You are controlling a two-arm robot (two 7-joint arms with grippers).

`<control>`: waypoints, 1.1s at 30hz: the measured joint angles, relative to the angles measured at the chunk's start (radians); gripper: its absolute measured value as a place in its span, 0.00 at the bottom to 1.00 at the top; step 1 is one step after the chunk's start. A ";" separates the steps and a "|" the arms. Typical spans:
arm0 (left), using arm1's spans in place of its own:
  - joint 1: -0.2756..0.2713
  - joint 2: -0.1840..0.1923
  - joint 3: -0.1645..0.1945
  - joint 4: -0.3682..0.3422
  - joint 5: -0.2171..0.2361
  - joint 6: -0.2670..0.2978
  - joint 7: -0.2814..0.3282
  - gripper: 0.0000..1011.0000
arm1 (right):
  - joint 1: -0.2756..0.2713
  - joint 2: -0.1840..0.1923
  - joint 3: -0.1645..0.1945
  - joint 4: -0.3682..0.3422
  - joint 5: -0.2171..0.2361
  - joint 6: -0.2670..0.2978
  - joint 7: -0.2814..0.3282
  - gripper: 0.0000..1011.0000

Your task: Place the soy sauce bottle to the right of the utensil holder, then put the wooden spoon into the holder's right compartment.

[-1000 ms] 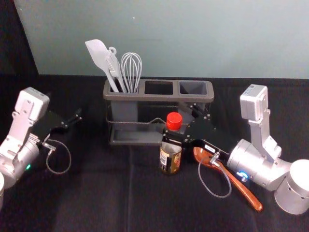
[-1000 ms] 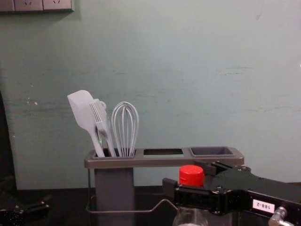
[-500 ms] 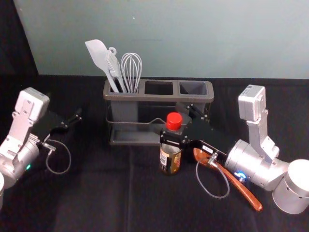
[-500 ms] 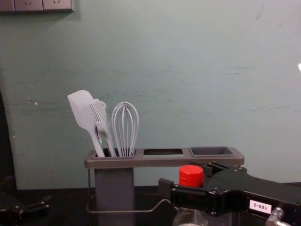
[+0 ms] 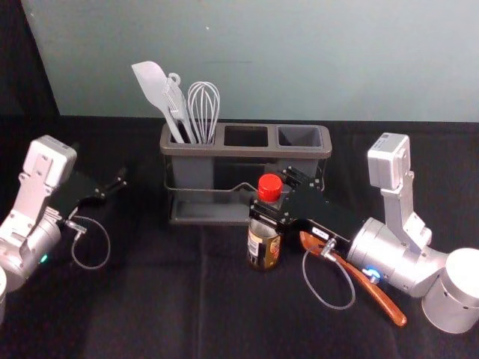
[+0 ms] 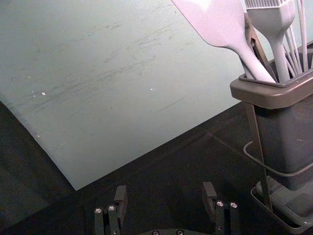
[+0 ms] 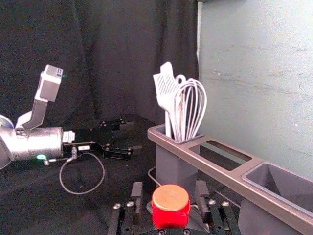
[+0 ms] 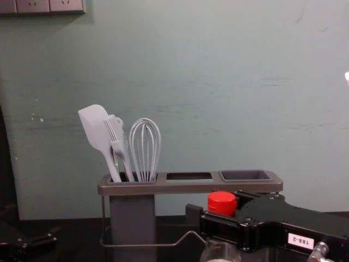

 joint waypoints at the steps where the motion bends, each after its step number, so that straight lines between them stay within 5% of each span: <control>1: 0.000 0.000 0.000 0.000 0.000 0.000 0.000 0.99 | 0.000 0.000 0.000 -0.001 0.000 0.000 0.000 0.68; 11: 0.000 0.000 0.000 0.000 0.000 0.000 0.000 0.99 | -0.011 0.008 0.003 -0.026 0.003 0.005 -0.003 0.39; 20: 0.000 0.000 0.000 0.000 0.000 0.000 0.000 0.99 | -0.043 0.038 0.031 -0.109 0.058 0.011 0.009 0.39; 33: 0.000 0.000 0.000 0.000 0.000 0.000 0.000 0.99 | -0.094 0.135 0.114 -0.230 0.132 0.062 -0.012 0.39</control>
